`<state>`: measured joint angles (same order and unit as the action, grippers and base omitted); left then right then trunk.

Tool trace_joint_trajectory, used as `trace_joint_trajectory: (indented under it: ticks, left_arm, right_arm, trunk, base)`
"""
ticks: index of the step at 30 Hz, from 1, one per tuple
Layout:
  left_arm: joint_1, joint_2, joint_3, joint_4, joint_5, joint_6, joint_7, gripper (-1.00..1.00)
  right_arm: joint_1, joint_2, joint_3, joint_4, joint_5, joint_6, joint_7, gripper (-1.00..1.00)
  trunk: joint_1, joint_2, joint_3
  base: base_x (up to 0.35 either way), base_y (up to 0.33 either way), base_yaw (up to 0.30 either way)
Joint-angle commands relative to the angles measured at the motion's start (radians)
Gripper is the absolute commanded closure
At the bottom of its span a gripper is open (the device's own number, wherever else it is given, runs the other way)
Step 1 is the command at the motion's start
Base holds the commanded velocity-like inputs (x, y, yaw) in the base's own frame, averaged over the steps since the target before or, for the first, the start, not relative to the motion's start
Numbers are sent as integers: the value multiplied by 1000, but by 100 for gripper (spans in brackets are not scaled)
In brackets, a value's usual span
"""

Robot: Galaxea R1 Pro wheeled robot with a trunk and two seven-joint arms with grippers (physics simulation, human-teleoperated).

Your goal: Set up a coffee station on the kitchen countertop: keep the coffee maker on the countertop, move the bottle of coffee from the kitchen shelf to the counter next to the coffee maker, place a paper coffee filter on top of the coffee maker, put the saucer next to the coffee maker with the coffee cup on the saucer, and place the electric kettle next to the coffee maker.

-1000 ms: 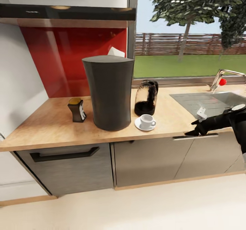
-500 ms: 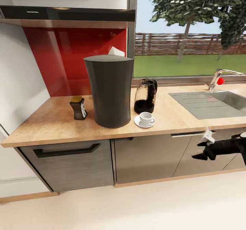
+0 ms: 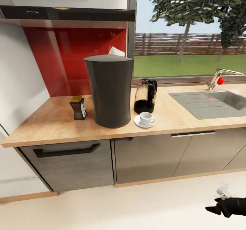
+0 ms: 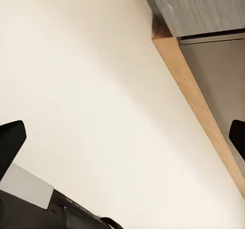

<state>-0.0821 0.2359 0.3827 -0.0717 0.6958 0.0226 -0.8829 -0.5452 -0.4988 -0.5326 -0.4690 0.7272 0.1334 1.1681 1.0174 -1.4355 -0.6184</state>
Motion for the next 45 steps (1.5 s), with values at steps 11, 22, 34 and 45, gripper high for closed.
trace_joint_trajectory:
  ticks: [11,22,34,45]
  left_arm:
    - [0,-7,-3,1,2,2,-6,-100]
    - [-1,-7,-11,1,1,5,-13,-100]
    - [-1,-7,-13,1,1,7,-11,-100]
    - [-1,-7,-13,1,1,7,-12,-100]
  right_arm:
    - [142,35,-181,486,5,-335,-788,-100]
    - [174,61,-182,521,7,-399,-866,-100]
    - [175,68,-181,521,8,-402,-873,-100]
    - [175,70,-181,521,8,-402,-874,-100]
  trunk:
    - [0,0,-1]
    - [0,0,-1]
    - [0,0,7]
    - [0,0,24]
  base:
    - [0,0,0]
    - [0,0,0]
    - [0,0,0]
    - [0,0,0]
